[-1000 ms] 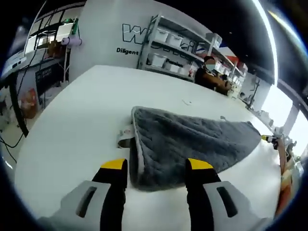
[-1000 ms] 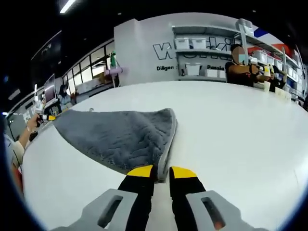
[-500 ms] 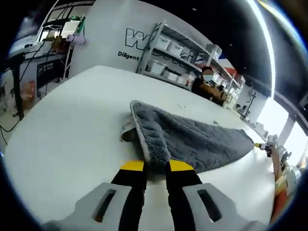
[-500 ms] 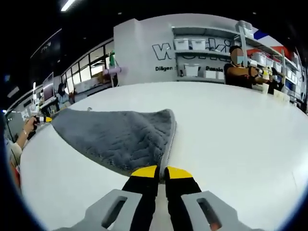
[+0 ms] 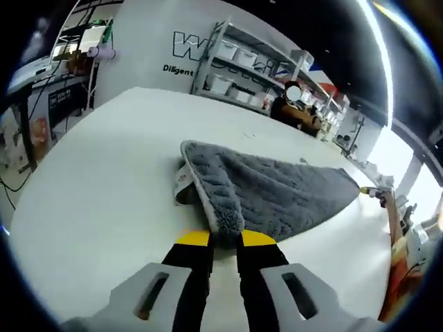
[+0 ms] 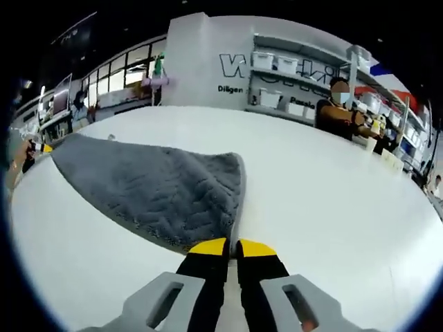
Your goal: Fold the towel on the table until its edges align and the towel forms a compact rectangular stack.
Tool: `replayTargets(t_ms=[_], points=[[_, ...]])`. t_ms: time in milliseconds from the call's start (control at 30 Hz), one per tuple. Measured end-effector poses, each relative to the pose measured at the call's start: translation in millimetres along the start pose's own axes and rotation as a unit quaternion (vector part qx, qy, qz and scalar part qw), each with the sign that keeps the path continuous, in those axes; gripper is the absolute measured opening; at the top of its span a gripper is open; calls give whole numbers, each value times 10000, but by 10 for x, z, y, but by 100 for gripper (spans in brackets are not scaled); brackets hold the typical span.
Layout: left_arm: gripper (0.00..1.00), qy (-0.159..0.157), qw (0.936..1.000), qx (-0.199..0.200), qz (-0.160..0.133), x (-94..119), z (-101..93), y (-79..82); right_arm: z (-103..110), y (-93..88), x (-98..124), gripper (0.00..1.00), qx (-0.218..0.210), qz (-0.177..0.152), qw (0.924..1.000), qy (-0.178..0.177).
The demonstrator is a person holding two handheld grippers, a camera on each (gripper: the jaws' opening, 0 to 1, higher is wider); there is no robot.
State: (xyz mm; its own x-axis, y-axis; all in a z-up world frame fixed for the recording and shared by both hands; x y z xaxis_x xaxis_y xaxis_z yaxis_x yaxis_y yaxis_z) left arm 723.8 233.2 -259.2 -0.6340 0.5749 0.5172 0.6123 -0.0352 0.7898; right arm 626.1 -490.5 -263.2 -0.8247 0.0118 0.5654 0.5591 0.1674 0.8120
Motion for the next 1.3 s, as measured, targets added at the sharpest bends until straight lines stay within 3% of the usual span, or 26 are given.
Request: replayTargets(t_ms=[167, 267, 367, 500, 900, 1100, 1300], points=[[20, 106, 9998, -160, -103, 45, -62, 13, 0, 142, 31, 1, 612, 130, 9971, -425], [35, 208, 9993, -270, -164, 71, -51, 42, 63, 268, 67, 0, 936, 104, 9937, -600], [37, 325, 9985, -288, -324, 117, -12, 89, 191, 420, 117, 0, 1179, -38, 9910, -630], [39, 375, 9976, -223, -540, 186, 27, 142, 434, 625, 172, 0, 1395, -274, 9886, -497], [41, 302, 9968, -191, -719, 320, -43, 97, 1181, 1054, 154, 0, 2034, -771, 9760, 17], [41, 313, 9961, -187, -798, 362, -70, 91, 1595, 1146, 70, 0, 2384, -826, 9669, 390], [40, 295, 9960, -170, -828, 397, -90, 78, 1927, 1125, -20, 0, 2587, -791, 9597, 763]])
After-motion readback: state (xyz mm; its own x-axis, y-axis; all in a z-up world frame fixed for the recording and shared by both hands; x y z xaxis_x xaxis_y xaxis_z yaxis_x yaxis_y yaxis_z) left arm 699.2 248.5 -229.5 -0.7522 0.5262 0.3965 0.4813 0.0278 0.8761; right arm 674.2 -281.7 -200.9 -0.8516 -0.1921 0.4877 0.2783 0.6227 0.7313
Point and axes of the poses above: the point that each gripper's makers call its tool centre point, and the gripper's own axes: x roughly backward along the fingers, z roughly to its left, y roughly out of its top, the point moved 1 cm from there along x, roughly backward along the fingers, and after that the axes turned 2 degrees about z, right-handed, at the moved point
